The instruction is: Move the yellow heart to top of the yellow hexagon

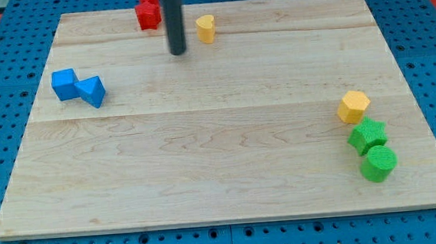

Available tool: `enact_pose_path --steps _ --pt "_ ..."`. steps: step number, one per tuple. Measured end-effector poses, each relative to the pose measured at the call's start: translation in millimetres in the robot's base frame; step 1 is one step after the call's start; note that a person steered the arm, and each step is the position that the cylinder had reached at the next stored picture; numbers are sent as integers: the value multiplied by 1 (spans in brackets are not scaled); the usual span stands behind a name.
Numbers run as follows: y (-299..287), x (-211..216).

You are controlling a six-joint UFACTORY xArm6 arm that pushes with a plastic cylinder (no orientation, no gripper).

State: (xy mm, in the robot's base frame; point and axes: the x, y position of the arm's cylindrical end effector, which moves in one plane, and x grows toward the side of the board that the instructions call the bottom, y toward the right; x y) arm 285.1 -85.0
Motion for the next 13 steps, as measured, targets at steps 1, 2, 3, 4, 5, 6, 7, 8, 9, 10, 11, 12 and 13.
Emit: enact_pose_path --steps 1,2,3,4,5,6,7,8,9,10,11,12,13 --pt "26 -26" --pt "77 -39" --pt "99 -55" --pt "130 -31" --pt "166 -1" --pt "208 5" --pt "239 11" --pt "242 25" --pt "234 37" --pt "228 56" --pt "229 74" --pt "238 86" --pt "244 98"
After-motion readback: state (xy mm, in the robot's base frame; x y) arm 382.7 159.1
